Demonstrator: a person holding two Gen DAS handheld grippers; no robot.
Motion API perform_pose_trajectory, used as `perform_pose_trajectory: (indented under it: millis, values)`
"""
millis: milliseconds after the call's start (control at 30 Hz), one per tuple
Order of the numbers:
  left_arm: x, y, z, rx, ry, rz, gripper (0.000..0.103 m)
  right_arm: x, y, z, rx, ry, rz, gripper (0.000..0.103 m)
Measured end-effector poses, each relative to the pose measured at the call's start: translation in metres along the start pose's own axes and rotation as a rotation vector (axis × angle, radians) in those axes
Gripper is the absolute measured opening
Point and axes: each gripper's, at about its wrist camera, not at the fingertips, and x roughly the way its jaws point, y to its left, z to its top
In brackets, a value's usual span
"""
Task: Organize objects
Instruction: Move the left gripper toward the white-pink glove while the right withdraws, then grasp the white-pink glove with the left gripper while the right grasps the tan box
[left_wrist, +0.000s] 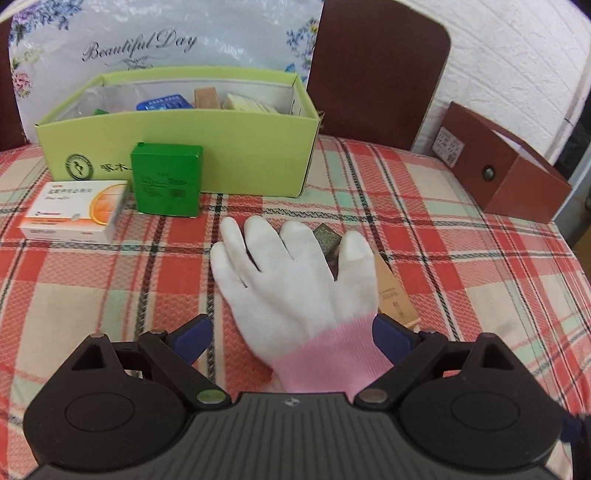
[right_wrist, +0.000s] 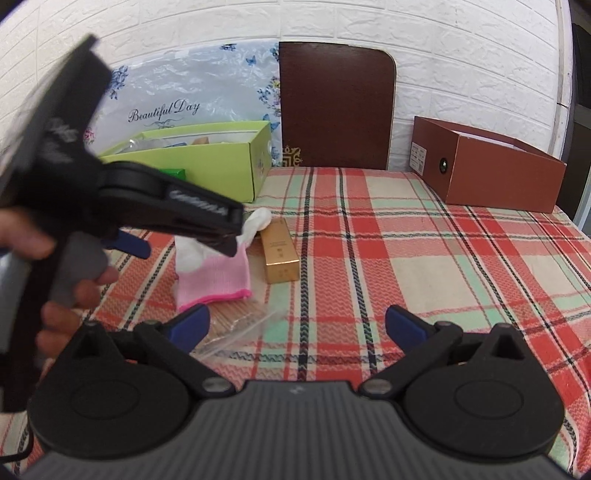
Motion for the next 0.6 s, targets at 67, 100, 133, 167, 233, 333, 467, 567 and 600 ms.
perform_pose_trajectory:
  millis: [67,100,133,167,233,333,467,567,600]
  values:
    - [0.014,0.002,0.004,0.004,0.034,-0.010,0.072,0.001,-0.001,0.000,-0.003,0.002,0.005,0.103]
    - [0.020,0.004,0.005,0.019,0.051,-0.020,0.055,0.003,-0.002,0.001,-0.005,0.003,0.009,0.103]
    - [0.019,0.006,0.006,0.044,0.039,-0.009,0.047,0.004,-0.002,0.002,-0.008,0.003,0.013,0.103]
    - [0.017,0.009,0.007,0.068,0.036,-0.022,0.030,0.006,-0.002,0.004,-0.010,0.001,0.019,0.103]
    - [0.011,0.022,0.008,0.058,0.050,-0.075,0.016,0.010,-0.004,0.008,-0.011,-0.001,0.032,0.103]
    - [-0.004,0.049,0.006,0.027,0.047,-0.093,0.011,0.022,-0.002,0.016,-0.024,0.002,0.050,0.100]
    - [-0.030,0.081,-0.001,0.030,0.029,-0.071,0.011,0.049,0.003,0.028,-0.044,0.018,0.097,0.091]
    - [-0.045,0.096,-0.012,0.085,0.041,-0.017,0.011,0.076,0.006,0.038,-0.062,0.044,0.091,0.082]
    - [-0.048,0.100,-0.017,0.095,0.048,-0.008,0.012,0.085,0.007,0.040,-0.070,0.054,0.089,0.081]
